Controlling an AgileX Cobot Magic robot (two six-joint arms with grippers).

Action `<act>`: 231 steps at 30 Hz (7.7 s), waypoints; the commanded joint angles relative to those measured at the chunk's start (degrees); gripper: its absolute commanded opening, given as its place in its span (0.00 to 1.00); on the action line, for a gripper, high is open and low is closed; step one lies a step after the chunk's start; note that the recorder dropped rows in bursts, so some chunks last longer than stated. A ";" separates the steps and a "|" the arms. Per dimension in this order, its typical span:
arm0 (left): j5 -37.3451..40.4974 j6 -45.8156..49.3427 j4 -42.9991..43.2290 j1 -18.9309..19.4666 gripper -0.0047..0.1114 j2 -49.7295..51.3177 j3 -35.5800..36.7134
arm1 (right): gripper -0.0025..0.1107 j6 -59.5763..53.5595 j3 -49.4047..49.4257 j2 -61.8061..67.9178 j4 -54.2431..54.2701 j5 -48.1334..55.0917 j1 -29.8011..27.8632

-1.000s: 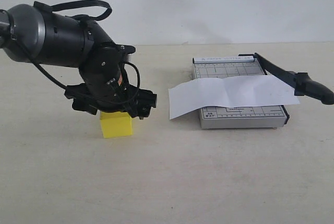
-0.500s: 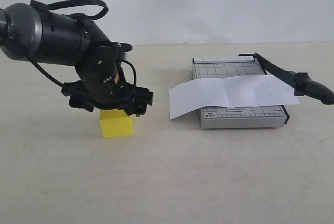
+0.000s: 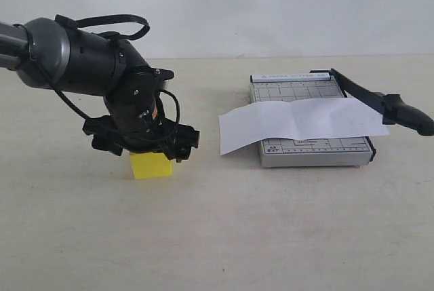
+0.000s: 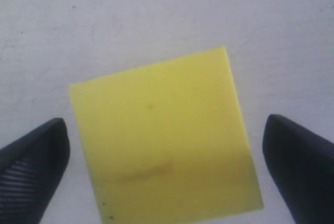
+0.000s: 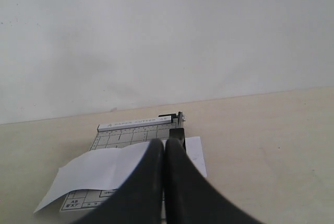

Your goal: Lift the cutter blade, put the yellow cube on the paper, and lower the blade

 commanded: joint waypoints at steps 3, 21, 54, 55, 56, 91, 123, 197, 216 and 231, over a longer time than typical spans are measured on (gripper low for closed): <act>-0.30 -0.66 -0.21 0.13 0.58 0.04 -0.40 | 0.02 -0.16 0.14 -0.35 -0.09 -0.25 0.18; 0.99 25.44 -16.75 -1.54 0.08 -7.05 -11.27 | 0.02 -0.27 0.14 -0.35 -0.09 -0.25 0.18; 7.38 28.54 -14.42 -13.86 0.08 18.38 -48.20 | 0.02 -0.27 0.14 -0.35 -0.09 -0.80 0.18; 7.52 28.54 -14.06 -13.86 0.08 18.71 -48.49 | 0.02 -0.27 0.14 -0.35 -0.09 -0.80 0.18; 7.91 28.35 -13.20 -13.86 0.08 19.18 -48.73 | 0.02 -0.17 0.14 -0.35 -0.09 -1.06 0.18; 1.92 22.68 -9.27 -13.63 0.08 23.07 -49.49 | 0.02 -0.26 0.14 -0.35 -0.09 -1.15 0.18; -0.30 22.54 -8.35 -13.63 0.08 24.34 -49.49 | 0.02 -0.25 0.14 -0.35 -0.09 -1.15 0.18; 16.11 35.07 -13.25 -13.87 0.64 -3.80 -49.49 | 0.02 -0.27 0.14 -0.35 -0.31 -3.08 0.18; -0.82 27.61 -6.00 -13.87 0.59 -61.30 4.58 | 0.02 -0.17 0.14 -0.35 -0.31 -3.93 0.18; -5.84 15.09 -3.84 -13.87 0.59 -106.13 42.94 | 0.02 -0.17 0.14 -0.35 -0.31 -3.93 0.18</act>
